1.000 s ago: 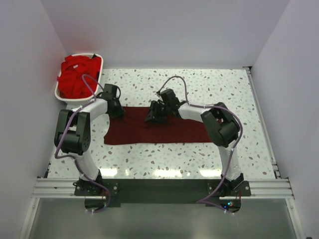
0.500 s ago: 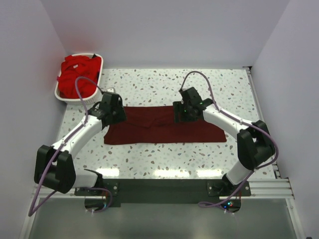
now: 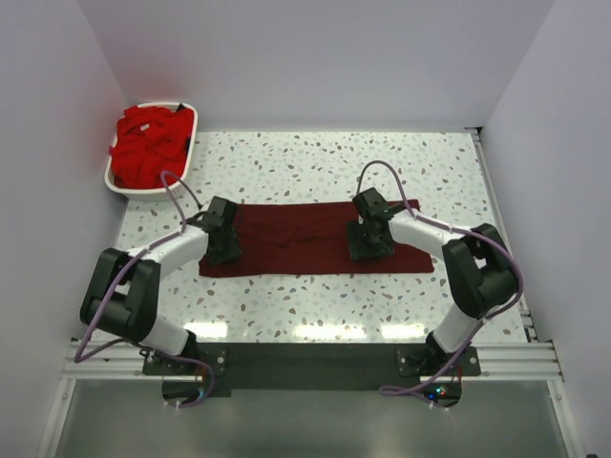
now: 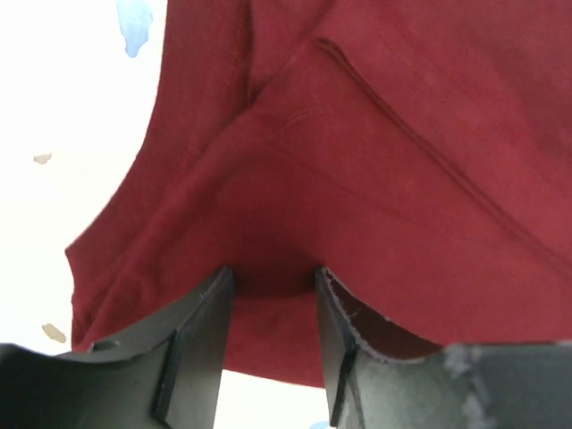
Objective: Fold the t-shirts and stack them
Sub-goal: Fold the tshirt
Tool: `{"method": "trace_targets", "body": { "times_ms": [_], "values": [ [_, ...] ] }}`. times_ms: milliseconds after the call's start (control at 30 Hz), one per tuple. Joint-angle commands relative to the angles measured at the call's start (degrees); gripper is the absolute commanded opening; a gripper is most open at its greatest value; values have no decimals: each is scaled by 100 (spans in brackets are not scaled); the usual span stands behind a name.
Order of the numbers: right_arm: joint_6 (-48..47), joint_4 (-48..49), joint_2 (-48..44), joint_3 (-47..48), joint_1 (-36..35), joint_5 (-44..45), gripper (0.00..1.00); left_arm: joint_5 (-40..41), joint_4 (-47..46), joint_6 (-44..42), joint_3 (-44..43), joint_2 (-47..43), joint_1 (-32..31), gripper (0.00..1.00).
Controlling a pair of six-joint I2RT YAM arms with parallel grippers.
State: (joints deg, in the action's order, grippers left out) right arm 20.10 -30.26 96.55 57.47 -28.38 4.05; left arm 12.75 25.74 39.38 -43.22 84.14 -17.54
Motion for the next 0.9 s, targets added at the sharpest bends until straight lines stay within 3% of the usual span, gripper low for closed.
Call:
{"method": "trace_targets", "body": {
  "times_ms": [0,200,333,433,533,633,733,767,867],
  "values": [
    [3,-172,92,-253,-1,-378,67,236,-315,150,-238,707,22,46],
    [231,-331,-294,-964,-553,-1230,62,781,45,-517,-1678,2087,31,49],
    [880,55,-628,-1502,-1272,-2100,62,703,-7,-1326,-3327,3001,14,54],
    [1048,222,-638,-1432,-1896,-2365,63,378,-34,-1801,-4435,3731,-30,57],
    [892,153,-568,-1011,-2084,-2462,63,272,-69,-2152,-5158,4145,-135,60],
    [462,-260,-576,-292,-2075,-2043,63,289,-130,-2355,-5407,4006,-136,68],
    [-4,-595,-383,614,-1988,-1681,63,578,-262,-2522,-5233,3374,-127,83],
    [-84,-586,-200,807,-1926,-1697,63,675,-271,-2549,-5171,2972,-127,90],
    [-252,-411,274,1546,-1584,-2021,58,1149,-280,-2488,-4828,2024,-127,97]
  ]
}}
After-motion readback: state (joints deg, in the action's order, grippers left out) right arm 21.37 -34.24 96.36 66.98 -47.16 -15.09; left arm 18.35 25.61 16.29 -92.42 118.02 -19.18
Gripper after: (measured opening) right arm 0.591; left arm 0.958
